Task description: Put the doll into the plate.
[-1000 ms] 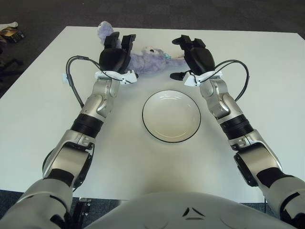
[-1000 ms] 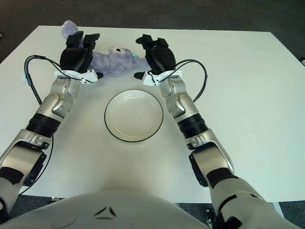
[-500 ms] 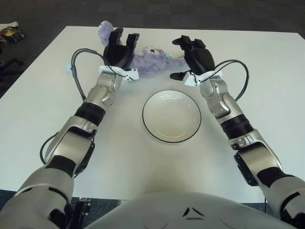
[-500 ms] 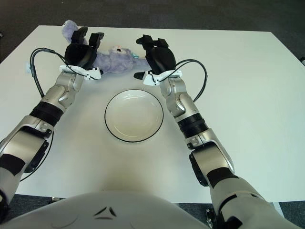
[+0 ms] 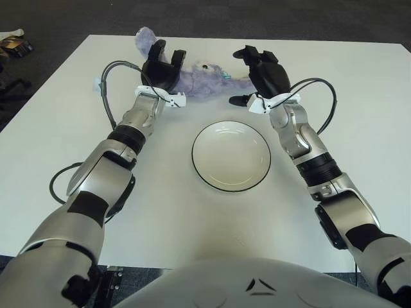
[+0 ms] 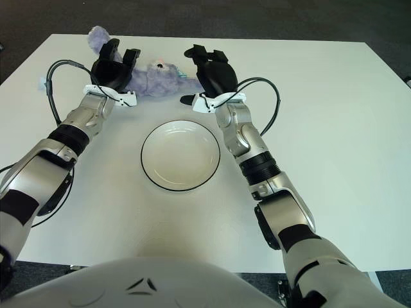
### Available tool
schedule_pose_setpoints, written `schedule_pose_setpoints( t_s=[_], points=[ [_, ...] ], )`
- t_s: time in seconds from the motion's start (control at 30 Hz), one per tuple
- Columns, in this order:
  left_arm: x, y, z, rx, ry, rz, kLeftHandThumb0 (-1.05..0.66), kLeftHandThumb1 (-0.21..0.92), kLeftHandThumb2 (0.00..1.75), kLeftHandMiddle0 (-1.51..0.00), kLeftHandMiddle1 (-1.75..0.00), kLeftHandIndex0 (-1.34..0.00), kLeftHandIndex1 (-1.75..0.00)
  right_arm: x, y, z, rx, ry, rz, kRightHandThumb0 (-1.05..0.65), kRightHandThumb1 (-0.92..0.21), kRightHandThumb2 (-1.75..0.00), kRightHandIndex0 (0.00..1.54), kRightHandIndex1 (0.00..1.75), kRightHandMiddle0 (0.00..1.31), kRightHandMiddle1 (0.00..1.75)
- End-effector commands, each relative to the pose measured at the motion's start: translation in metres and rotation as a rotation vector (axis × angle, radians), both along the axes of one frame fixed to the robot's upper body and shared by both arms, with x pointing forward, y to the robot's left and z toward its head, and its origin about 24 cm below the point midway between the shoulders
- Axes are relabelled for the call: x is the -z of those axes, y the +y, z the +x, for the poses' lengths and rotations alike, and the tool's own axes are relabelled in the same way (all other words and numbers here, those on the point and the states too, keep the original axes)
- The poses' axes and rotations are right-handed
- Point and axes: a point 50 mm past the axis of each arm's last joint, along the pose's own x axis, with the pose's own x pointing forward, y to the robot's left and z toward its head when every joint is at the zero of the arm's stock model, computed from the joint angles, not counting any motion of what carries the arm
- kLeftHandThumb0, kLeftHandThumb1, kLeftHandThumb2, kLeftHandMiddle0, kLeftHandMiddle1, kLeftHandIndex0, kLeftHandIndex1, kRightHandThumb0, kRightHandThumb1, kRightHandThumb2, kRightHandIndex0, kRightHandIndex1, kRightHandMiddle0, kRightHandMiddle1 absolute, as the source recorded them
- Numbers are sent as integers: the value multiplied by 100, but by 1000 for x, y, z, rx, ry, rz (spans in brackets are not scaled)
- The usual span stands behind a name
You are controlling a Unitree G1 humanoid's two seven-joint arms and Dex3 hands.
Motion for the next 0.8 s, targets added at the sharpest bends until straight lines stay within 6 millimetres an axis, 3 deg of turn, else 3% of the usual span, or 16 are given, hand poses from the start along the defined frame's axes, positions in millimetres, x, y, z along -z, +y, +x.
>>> schedule_pose_setpoints(
  t_s=[0.0,0.53,0.77],
  points=[
    [0,-2,3,-9,20,42,-29,11,113,0,-22,0,-53,-8,0,1,-25,-6,12,-81,-56,-65,14,56,0,80],
    [4,-3,7,-31,81,69,-35,16,108,-3,-29,0,-64,-18,9,19,-100,99,-17,-84,-55,-62,9,59,0,80],
    [5,-4,9,-48,124,56,-27,12,111,0,-78,0,-82,-26,14,24,-87,116,-55,-83,-53,-63,6,59,0,78]
  ],
)
